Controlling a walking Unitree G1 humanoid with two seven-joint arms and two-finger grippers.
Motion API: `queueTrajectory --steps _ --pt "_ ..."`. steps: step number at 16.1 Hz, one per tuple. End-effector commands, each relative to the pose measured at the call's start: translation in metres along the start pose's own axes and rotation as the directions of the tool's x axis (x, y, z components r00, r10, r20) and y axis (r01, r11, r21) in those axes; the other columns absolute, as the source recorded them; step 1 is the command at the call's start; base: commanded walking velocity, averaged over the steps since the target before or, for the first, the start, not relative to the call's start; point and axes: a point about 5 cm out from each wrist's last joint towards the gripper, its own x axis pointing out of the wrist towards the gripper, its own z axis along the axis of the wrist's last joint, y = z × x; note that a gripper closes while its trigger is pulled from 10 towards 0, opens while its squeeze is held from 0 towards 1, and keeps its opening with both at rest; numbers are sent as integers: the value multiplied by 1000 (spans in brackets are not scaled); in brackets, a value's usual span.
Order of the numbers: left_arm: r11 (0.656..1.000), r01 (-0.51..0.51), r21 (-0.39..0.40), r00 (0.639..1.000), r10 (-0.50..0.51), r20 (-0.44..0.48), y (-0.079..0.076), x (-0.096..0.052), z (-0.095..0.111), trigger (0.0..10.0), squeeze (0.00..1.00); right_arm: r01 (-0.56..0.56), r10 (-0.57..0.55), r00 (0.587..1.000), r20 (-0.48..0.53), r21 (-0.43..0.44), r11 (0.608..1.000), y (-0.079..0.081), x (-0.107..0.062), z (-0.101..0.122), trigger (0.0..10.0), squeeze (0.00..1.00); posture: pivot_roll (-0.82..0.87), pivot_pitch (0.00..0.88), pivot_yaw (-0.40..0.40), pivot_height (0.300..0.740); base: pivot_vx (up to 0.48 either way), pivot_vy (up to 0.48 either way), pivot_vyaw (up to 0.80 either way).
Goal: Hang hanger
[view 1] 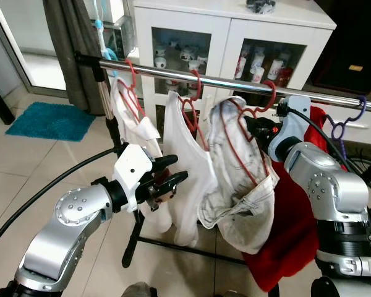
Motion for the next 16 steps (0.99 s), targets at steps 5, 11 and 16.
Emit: queueTrajectory --steps 5,11,16 --pt "935 -349 -55 936 351 35 24 -7 -6 10000 0 -98 98 966 238 -11 995 8 -43 29 10000 0 82 18 -37 740 0 0 0" --pt "925 -371 -84 926 375 38 13 -4 -5 10000 0 -121 107 944 313 26 992 29 -73 5 10000 0 70 30 -29 740 0 -356 0" --pt "934 -348 -74 936 351 35 9 1 -5 10000 0 -87 93 949 301 -34 996 31 -70 4 10000 0 72 40 -33 740 0 -480 0"
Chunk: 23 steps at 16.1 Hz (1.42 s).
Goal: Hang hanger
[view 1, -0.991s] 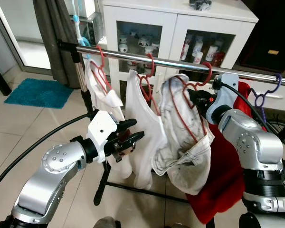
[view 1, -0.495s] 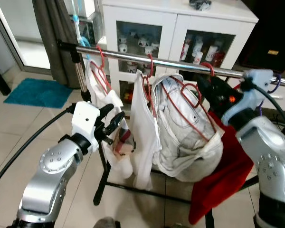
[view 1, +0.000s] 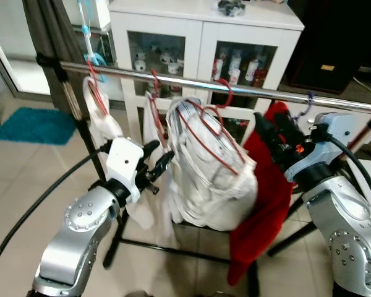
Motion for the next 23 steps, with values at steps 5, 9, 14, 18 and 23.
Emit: queueTrajectory --steps 5,9,14,18,23 --pt "1000 -16 -5 1000 16 -8 2 -3 0 10000 0 38 -40 999 -36 -38 999 -5 8 -6 10000 67 79 42 -43 740 0 -273 0" --pt "997 77 14 997 -76 -27 0 -9 -2 10000 0 51 -59 989 -136 -66 997 -14 25 -12 10000 1000 79 41 -41 740 0 0 0" --pt "993 111 34 993 -110 -52 7 -12 -3 10000 0 60 -78 973 -216 -88 994 -18 47 -14 10000 1000 81 32 -36 740 0 0 0" --pt "988 149 35 987 -147 -61 3 -10 -4 10000 0 77 -103 962 -251 -108 991 -20 64 -18 10000 1000 81 29 -35 740 0 0 0" --pt "952 307 -7 950 -307 -65 -8 -17 -2 10000 0 71 -126 943 -308 -183 981 -39 93 -13 10000 647 90 23 -46 740 0 0 0"
